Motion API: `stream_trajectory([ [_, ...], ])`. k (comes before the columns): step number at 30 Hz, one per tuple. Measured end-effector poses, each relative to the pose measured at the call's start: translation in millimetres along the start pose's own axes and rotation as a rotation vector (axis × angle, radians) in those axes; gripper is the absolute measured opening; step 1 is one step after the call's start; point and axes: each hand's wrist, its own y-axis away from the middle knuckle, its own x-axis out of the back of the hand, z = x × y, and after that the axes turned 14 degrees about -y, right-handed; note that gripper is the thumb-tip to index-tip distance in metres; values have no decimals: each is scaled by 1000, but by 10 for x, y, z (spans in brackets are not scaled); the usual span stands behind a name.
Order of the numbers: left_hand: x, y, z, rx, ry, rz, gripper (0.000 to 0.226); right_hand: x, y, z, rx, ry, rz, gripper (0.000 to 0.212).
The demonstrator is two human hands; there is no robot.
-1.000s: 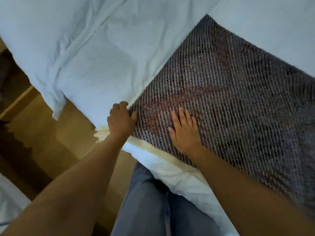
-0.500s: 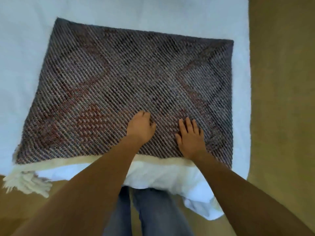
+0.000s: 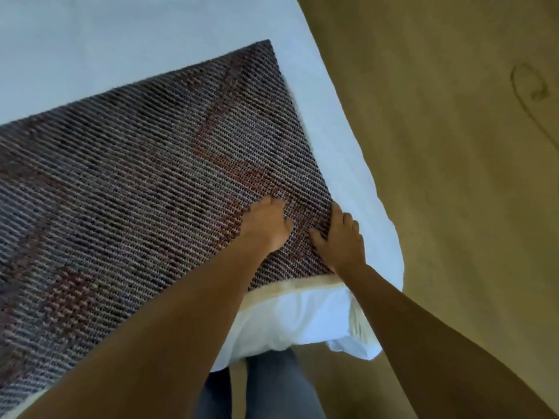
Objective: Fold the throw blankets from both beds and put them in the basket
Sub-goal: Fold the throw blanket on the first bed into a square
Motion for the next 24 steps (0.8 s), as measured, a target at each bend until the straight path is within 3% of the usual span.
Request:
stream_trajectory([
  [2, 63, -143, 107, 25, -21, 33, 52, 40, -195, -94, -87, -242, 38, 74],
  [5, 201, -408, 253, 118, 12, 77, 64, 116, -450, -194, -191, -419, -10, 42],
  [10, 484, -759, 515, 312, 215, 17, 97, 84, -430, -403, -49, -258, -154, 25],
  [11, 530, -793, 529, 321, 231, -13, 94, 43, -378, -477, -20, -241, -162, 26],
  [14, 635, -847, 419, 271, 221, 17, 44, -70, -233, -697, -6, -229, -204, 34],
  [16, 669, -833, 259, 244, 255, 71, 24, -126, -155, -818, -2, -236, -226, 38],
  [21, 602, -665, -312, 212, 320, 179, 22, -333, 73, -1154, 116, -214, -236, 17],
  [24, 533, -531, -737, 239, 400, 248, 27, -525, 217, -1419, 194, -219, -257, 19],
])
